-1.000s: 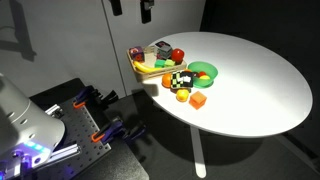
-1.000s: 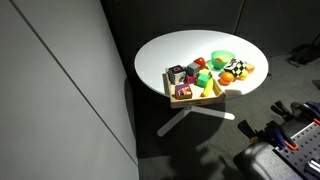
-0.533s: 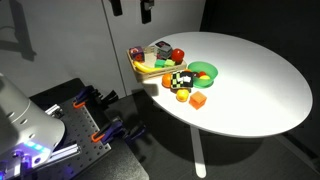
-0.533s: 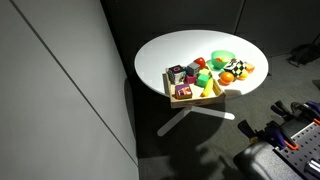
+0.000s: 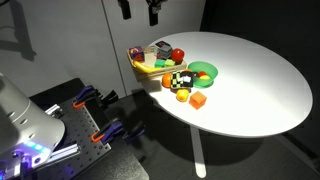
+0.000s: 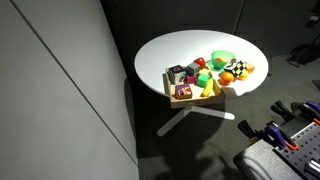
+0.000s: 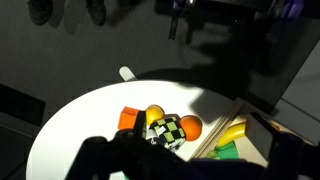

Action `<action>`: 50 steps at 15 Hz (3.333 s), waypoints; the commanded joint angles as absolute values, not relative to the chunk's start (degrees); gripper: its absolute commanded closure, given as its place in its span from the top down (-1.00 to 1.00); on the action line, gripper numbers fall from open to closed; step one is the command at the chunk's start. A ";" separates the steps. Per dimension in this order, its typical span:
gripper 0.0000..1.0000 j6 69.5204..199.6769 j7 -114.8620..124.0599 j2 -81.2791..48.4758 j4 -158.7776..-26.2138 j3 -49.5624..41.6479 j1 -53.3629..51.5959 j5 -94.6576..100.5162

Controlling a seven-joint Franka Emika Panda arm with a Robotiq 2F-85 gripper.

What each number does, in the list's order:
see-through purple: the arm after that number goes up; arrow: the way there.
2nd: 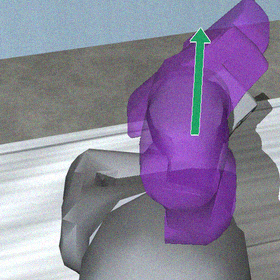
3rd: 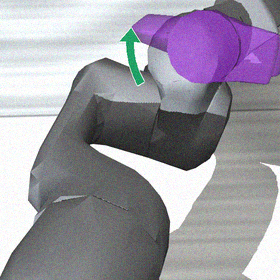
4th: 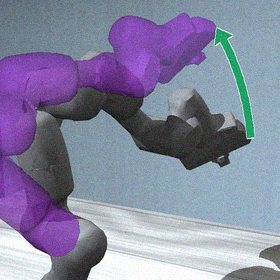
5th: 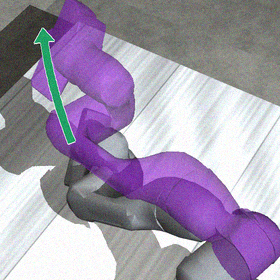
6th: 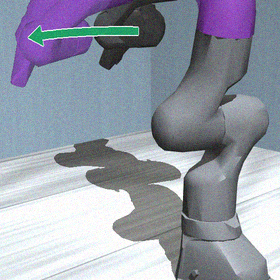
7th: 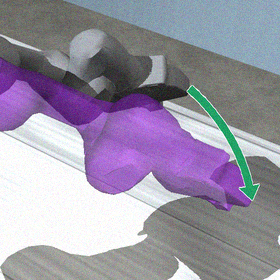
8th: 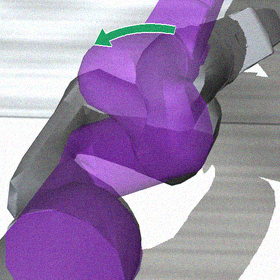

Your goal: Put the grey block in the green bowl

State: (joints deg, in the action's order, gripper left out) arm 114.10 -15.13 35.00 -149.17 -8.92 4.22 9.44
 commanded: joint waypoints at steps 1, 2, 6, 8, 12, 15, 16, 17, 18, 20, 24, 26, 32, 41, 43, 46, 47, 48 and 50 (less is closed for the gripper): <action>1.00 116.04 -12.76 30.81 -146.05 -7.78 3.35 7.61; 1.00 116.63 -12.54 29.95 -145.49 -7.56 3.13 7.07; 1.00 117.11 -10.82 24.67 -141.93 -6.01 2.12 4.96; 1.00 116.64 -10.95 21.67 -139.70 -5.41 1.33 3.68; 1.00 117.74 -11.69 16.50 -136.34 -4.43 -0.21 1.09; 1.00 119.97 -10.88 13.49 -135.19 -3.12 -0.84 0.32; 1.00 121.28 -9.97 12.65 -135.23 -2.52 -0.92 0.48; 1.00 122.60 -8.67 11.91 -135.29 -1.89 -0.92 0.78; 1.00 123.92 -6.99 11.13 -135.43 -1.20 -0.92 1.31; 1.00 126.04 -4.06 9.62 -135.61 -0.01 -0.89 2.13; 1.00 128.61 -0.27 6.57 -135.74 1.43 -0.95 2.53; 1.00 129.06 0.53 5.27 -135.53 1.69 -0.96 2.35; 1.00 128.97 -0.83 5.26 -136.53 1.44 -0.97 1.50; 1.00 128.49 -0.34 3.48 -135.20 1.57 -1.10 1.19; 1.00 129.99 -0.12 1.74 -134.58 1.66 -1.25 0.26; 1.00 132.83 0.55 -1.20 -133.62 1.95 -1.54 -0.19; 1.00 133.91 0.60 -2.36 -133.12 2.04 -1.70 -0.62; 1.00 134.84 0.82 -3.46 -132.56 2.15 -1.90 -0.89; 1.00 136.84 1.46 -5.48 -131.41 2.38 -2.30 -1.44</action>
